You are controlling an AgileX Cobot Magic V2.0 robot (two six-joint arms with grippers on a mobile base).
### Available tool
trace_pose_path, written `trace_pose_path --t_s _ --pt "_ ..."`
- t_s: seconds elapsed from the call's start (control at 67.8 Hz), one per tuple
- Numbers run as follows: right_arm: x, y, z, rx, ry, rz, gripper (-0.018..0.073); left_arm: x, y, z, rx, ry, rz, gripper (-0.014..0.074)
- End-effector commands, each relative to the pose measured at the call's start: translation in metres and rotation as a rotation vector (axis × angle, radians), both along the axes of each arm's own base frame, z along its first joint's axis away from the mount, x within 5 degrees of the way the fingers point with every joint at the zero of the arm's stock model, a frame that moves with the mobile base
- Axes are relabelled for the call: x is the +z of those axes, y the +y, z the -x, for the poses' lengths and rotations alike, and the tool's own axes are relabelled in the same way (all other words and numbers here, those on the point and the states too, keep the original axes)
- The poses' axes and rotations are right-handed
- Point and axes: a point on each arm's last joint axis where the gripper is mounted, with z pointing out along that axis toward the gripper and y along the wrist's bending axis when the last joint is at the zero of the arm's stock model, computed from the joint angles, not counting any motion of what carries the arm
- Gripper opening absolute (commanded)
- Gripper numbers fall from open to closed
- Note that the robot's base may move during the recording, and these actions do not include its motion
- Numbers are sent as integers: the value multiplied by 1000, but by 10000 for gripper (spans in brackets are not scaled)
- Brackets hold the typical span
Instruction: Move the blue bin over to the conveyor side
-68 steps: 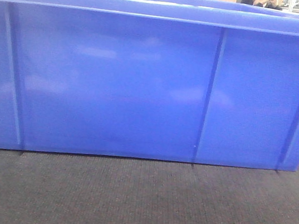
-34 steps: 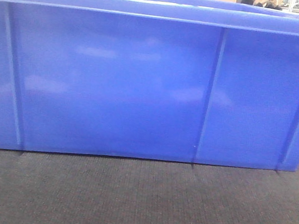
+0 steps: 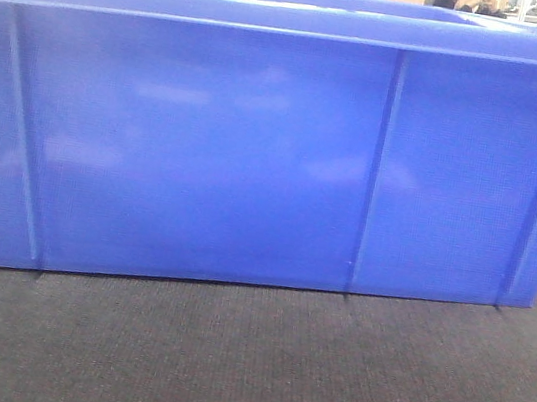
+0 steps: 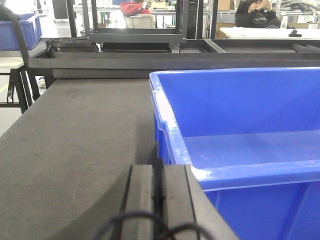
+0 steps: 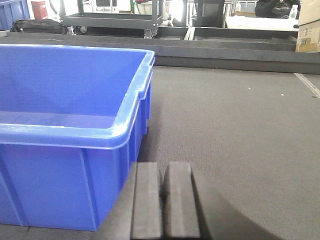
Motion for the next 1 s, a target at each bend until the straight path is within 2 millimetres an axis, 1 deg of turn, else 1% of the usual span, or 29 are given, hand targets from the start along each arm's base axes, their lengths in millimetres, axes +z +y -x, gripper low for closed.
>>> trace_pose_path --t_s 0.0,0.118,0.192,0.339,0.428,0.472,0.487,0.59,0.634,0.664,0.693,0.988 --pt "3 0 1 1 -37 3 -90 2 0 1 -3 -27 0 13" --pt "3 0 1 1 -37 3 -90 1 0 -1 -8 -33 -1 13" --pt "3 0 1 1 -37 3 -90 -6 0 -8 -22 -54 -5 13" --pt "3 0 1 1 -37 3 -90 -36 0 -30 -37 -118 -25 13" --pt "3 0 1 1 -37 3 -90 -59 0 -41 -41 -155 -27 13" --pt "3 0 1 1 -37 3 -90 -70 0 -45 -43 -167 -27 13" --pt "3 0 1 1 -37 3 -90 -76 0 -47 -44 -162 -27 13" --pt "3 0 1 1 -37 3 -90 -99 0 -53 -48 -198 -29 13" --pt "3 0 1 1 -37 3 -90 -97 -1 -52 -48 -230 -30 13" --pt "3 0 1 1 -37 3 -90 -103 0 -53 -47 -162 -28 13" --pt "3 0 1 1 -37 3 -90 -104 0 -53 -47 -146 -27 13" --pt "3 0 1 1 -37 3 -90 -105 0 -53 -47 -133 -27 13"
